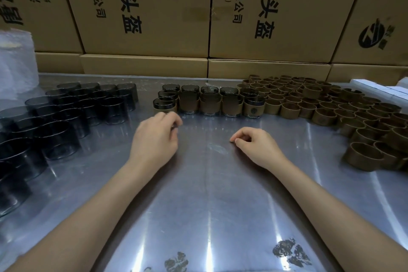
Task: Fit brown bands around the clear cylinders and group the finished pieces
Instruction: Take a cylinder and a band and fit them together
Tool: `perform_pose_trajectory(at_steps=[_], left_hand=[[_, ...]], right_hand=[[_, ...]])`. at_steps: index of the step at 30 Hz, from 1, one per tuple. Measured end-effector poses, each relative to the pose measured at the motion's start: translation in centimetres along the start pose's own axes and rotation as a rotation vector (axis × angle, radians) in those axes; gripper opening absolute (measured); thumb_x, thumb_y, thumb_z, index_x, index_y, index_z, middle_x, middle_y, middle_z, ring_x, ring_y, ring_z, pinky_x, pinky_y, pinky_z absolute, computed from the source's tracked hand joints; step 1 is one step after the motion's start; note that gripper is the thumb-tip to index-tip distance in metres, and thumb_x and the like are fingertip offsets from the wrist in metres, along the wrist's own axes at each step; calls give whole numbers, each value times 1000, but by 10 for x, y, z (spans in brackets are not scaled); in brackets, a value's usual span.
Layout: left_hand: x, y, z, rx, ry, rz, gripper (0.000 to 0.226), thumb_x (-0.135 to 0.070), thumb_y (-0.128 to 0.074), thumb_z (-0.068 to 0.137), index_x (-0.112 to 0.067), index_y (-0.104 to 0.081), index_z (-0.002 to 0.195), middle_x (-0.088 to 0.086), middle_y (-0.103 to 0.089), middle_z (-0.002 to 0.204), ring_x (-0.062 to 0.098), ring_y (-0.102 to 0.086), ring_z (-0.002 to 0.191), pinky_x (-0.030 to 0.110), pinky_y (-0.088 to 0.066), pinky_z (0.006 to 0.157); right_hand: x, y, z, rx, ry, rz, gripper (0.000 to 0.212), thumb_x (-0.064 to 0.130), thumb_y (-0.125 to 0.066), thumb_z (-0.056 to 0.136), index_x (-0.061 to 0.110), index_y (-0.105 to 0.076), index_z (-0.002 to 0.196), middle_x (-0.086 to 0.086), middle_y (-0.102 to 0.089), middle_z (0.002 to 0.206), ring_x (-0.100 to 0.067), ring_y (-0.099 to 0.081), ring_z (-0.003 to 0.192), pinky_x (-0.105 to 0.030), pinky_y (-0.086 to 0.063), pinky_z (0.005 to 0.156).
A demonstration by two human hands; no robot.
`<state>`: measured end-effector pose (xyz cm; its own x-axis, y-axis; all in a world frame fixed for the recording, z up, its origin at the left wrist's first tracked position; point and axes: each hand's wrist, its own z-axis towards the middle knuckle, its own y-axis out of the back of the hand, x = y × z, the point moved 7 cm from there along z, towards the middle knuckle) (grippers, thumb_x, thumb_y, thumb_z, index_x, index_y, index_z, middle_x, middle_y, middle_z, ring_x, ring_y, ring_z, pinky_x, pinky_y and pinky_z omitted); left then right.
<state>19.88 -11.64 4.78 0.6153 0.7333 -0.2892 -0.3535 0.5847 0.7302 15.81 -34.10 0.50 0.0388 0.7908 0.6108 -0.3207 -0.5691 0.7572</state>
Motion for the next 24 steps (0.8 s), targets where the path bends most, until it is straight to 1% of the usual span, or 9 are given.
perform_pose_trajectory(at_steps=[2, 3, 6, 9, 11, 13, 16, 19, 24], left_hand=[[-21, -9, -4, 28, -78, -98, 16, -12, -57, 90, -19, -61, 104, -4, -61, 96, 18, -57, 91, 34, -47, 79], [-31, -13, -6, 36, -102, -145, 17, -12, -58, 89, -20, -62, 103, -5, -61, 96, 17, -56, 92, 35, -48, 79], [-53, -26, -8, 49, -150, -244, 17, -11, -57, 89, -20, -62, 103, -7, -60, 99, 16, -53, 96, 37, -47, 79], [-64, -36, -4, 38, -147, -301, 18, -7, -58, 87, -18, -64, 101, -6, -60, 97, 16, -54, 96, 34, -45, 81], [-70, -38, -1, 6, -113, -367, 18, -4, -60, 85, -17, -66, 97, -6, -61, 93, 15, -55, 92, 28, -45, 79], [-74, -38, -1, -27, -60, -483, 20, -2, -63, 83, -19, -67, 93, -9, -62, 89, 7, -57, 87, 18, -45, 75], [-64, -38, 0, -43, 67, -710, 24, -2, -65, 84, -25, -66, 91, -11, -66, 84, 0, -60, 81, 10, -46, 72], [-48, -37, 3, -64, 181, -878, 21, -5, -64, 88, -23, -65, 98, -10, -67, 89, -3, -60, 79, 11, -46, 72], [-44, -33, 5, -73, 124, -664, 25, -15, -57, 94, -23, -65, 117, -11, -63, 103, 0, -58, 89, 12, -44, 79]], right_hand=[[2, -1, -1, 8, 24, -17, 5, 34, -59, 90, 37, -63, 89, 15, -62, 84, -16, -55, 102, -35, -49, 83], [4, -2, -1, 16, 48, -51, 11, 45, -60, 86, 37, -64, 94, 15, -61, 88, -15, -53, 103, -36, -48, 87], [12, -10, -4, 93, 127, -184, 64, 77, -52, 65, 38, -57, 116, 17, -51, 103, -8, -41, 105, -33, -40, 91], [19, -17, -4, 115, 171, -260, 86, 85, -43, 58, 38, -46, 130, 13, -48, 113, -11, -38, 108, -35, -38, 92], [21, -17, -4, 97, 188, -247, 85, 82, -41, 57, 35, -45, 129, 12, -50, 113, -14, -41, 110, -35, -39, 90], [21, -15, -4, 74, 175, -118, 77, 76, -44, 58, 33, -47, 122, 14, -53, 108, -14, -47, 109, -35, -44, 89], [19, -10, -5, 50, 148, 146, 59, 64, -64, 64, 29, -50, 111, 12, -62, 107, -10, -58, 104, -38, -51, 89], [19, -2, -4, -48, 153, 298, 43, 42, -78, 72, 29, -54, 105, 13, -64, 105, -3, -59, 104, -28, -47, 88], [27, 18, -9, -290, 184, 485, 43, 23, -78, 78, 24, -55, 115, 11, -60, 111, 5, -54, 105, -10, -42, 86]])
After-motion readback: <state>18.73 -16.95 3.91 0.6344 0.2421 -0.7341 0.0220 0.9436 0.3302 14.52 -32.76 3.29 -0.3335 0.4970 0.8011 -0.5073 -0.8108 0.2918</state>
